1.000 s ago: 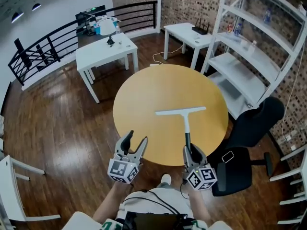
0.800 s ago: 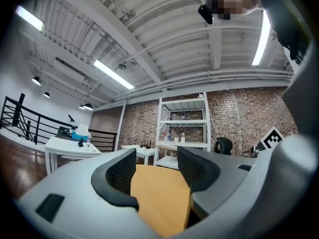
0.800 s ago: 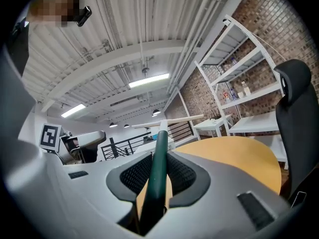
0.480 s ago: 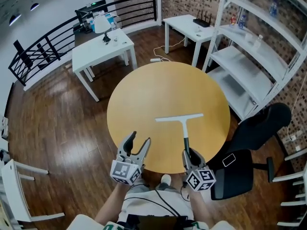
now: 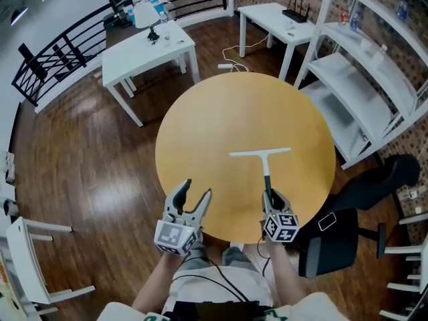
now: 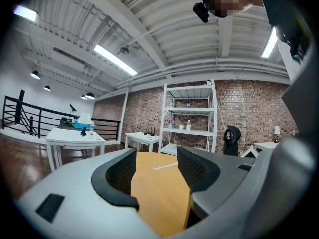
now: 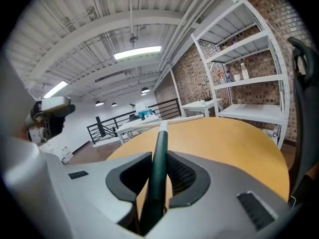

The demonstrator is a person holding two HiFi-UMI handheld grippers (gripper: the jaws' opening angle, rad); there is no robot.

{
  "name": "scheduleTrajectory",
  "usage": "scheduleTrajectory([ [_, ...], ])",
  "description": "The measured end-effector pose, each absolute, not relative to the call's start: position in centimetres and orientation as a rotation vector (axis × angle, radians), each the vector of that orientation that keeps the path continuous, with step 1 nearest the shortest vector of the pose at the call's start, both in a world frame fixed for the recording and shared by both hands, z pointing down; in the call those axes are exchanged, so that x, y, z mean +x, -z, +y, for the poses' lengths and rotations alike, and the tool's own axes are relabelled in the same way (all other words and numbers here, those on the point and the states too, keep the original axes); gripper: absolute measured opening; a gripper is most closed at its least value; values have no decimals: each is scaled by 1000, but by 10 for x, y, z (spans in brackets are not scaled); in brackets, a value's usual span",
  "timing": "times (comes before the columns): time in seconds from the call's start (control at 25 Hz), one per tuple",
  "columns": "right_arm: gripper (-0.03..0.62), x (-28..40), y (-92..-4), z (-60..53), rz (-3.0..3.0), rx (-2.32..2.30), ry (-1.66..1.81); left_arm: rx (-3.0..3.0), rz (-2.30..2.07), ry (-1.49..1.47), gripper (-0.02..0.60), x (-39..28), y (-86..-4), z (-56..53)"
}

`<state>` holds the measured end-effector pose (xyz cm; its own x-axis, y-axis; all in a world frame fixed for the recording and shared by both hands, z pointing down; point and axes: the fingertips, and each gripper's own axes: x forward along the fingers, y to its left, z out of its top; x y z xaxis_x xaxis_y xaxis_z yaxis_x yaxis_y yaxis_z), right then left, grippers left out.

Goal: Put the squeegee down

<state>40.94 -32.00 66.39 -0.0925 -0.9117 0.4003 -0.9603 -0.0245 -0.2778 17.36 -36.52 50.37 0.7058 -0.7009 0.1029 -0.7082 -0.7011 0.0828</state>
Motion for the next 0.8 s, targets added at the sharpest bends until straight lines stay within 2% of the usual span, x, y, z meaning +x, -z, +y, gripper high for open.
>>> scheduleTrajectory([
  [0.4, 117, 441, -772, -486, -1934, 2017, -955, 2615, -1237, -194, 239, 120, -526, -398],
  [0.8, 124, 434, -848, -511, -1692, 1946, -1061, 2604, -1224, -299, 239, 90, -552, -420],
])
